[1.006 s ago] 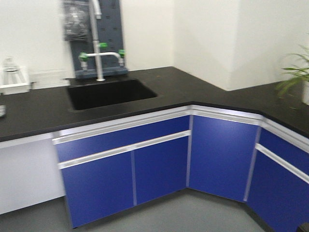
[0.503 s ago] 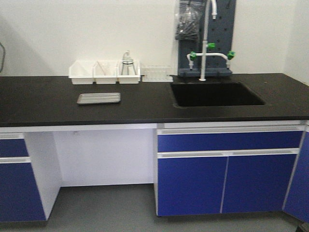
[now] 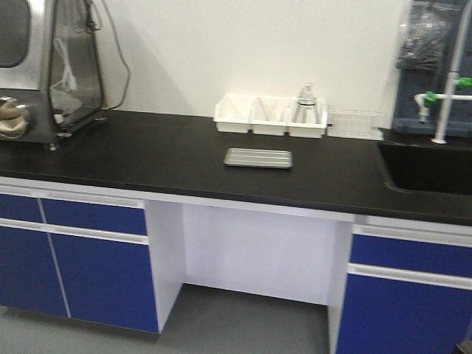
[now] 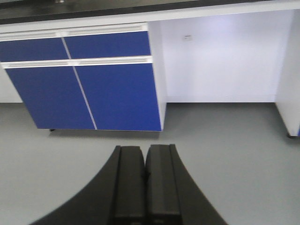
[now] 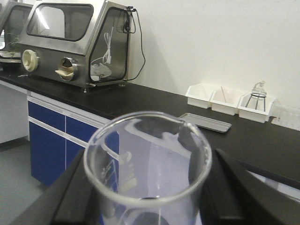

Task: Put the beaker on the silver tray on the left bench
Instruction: 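Drive toward the silver tray, keeping the beaker in the right gripper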

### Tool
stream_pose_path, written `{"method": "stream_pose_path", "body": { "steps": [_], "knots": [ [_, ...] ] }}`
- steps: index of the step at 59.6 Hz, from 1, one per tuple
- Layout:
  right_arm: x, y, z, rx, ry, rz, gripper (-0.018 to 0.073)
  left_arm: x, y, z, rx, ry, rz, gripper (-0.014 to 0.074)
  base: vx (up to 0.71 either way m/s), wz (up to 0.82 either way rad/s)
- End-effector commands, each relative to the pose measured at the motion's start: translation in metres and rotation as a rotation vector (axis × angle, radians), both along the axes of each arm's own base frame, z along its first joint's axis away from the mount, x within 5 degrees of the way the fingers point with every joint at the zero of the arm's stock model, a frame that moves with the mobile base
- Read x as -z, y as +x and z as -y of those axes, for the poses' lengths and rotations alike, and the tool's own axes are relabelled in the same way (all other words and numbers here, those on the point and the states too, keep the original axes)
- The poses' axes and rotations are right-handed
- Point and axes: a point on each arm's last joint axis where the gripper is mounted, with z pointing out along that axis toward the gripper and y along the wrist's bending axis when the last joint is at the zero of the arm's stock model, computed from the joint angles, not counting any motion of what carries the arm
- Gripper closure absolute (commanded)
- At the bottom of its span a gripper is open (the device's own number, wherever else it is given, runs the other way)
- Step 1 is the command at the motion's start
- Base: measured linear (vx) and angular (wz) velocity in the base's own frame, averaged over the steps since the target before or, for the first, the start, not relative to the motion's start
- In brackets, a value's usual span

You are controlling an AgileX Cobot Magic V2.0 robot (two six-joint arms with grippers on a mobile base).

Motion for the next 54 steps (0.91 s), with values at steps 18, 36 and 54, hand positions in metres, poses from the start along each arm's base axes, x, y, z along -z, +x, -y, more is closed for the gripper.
{"method": "stream_pose_path", "body": {
  "steps": [18, 36, 54],
  "knots": [
    [-0.0161, -0.0019, -0.0020, -0.027, 0.026, 0.091, 0.0571, -0.0002, 0.0017, 0.0009, 0.012, -0.007, 0.062, 0.0595, 0.35, 0.25],
    [-0.0161, -0.0019, -0.0020, -0.027, 0.026, 0.091, 0.0571, -0.0002, 0.0017, 0.0009, 0.012, -0.007, 0.062, 0.0595, 0.40, 0.13],
    [-0.0161, -0.0019, -0.0020, -0.027, 0.026, 0.091, 0.0571, -0.0002, 0.0017, 0.0009, 0.012, -0.007, 0.062, 0.0595, 0.44, 0.08]
  ]
}}
